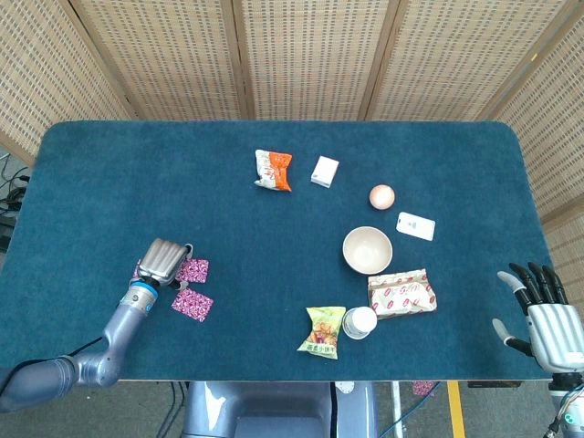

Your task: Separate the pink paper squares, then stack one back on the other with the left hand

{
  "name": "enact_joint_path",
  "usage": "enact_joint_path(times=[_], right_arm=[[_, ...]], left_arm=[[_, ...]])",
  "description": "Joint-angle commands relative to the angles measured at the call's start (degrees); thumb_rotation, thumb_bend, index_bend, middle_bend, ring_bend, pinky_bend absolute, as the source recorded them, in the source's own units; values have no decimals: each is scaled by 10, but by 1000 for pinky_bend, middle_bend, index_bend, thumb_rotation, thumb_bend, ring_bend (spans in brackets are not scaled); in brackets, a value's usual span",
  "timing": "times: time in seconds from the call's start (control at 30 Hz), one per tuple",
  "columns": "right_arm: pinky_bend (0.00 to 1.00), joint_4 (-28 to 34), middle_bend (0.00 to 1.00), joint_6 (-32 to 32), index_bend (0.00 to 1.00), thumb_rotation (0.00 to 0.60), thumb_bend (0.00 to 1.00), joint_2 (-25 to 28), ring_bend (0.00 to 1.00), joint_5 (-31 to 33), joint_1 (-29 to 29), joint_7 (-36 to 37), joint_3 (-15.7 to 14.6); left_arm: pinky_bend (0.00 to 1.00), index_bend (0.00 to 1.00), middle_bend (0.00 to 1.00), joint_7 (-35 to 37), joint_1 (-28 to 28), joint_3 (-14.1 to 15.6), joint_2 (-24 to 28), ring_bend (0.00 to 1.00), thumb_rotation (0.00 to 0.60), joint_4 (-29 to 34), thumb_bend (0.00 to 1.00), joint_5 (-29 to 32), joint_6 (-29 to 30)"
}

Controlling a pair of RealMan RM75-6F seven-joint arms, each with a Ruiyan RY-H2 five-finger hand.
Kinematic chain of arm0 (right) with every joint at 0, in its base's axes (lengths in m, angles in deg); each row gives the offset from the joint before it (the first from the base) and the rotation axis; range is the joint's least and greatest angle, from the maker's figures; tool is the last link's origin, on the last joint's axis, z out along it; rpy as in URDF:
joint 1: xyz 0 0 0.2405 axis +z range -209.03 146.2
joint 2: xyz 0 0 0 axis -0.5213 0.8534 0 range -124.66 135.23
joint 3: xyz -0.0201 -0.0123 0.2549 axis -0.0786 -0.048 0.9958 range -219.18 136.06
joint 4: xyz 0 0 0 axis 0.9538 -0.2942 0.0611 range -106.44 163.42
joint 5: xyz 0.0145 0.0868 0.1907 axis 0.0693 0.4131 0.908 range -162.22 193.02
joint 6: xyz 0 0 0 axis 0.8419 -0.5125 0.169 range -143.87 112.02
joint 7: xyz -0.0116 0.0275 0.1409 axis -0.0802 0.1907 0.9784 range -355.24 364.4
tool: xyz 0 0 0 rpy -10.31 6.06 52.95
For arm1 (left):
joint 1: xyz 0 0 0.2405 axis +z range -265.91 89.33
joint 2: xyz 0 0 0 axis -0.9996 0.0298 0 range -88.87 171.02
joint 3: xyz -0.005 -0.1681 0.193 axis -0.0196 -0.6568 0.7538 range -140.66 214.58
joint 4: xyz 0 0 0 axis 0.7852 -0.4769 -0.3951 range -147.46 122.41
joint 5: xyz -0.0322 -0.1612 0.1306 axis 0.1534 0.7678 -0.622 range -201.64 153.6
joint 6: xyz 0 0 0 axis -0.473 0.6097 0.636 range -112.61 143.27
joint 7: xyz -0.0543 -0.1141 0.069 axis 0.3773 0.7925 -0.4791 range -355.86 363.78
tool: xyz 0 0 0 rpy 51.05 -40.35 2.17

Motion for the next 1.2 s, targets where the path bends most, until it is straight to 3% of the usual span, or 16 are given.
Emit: enact_joint_path(times=[0.03, 0.4, 0.83, 1.2], right_arm=[[0, 0, 137, 0, 174, 600, 326, 0, 0, 0, 0, 1, 0], [0, -1, 137, 2, 174, 600, 327, -1, 0, 0, 2, 0, 1], [0, 6, 137, 4, 174, 600, 329, 0, 0, -3, 5, -7, 1], [0, 7, 137, 3, 174, 600, 327, 2, 0, -2, 4, -5, 1]], left_arm=[[541, 443, 645, 3, 1, -2, 4, 579, 497, 3, 261, -3, 3], [541, 443, 645, 24, 11, 5, 33, 579, 496, 45, 259, -49, 21], [541, 443, 645, 51, 32, 45, 76, 579, 495, 108, 256, -158, 44], [541, 443, 645, 56, 46, 77, 80, 579, 498, 107, 253, -216, 38]])
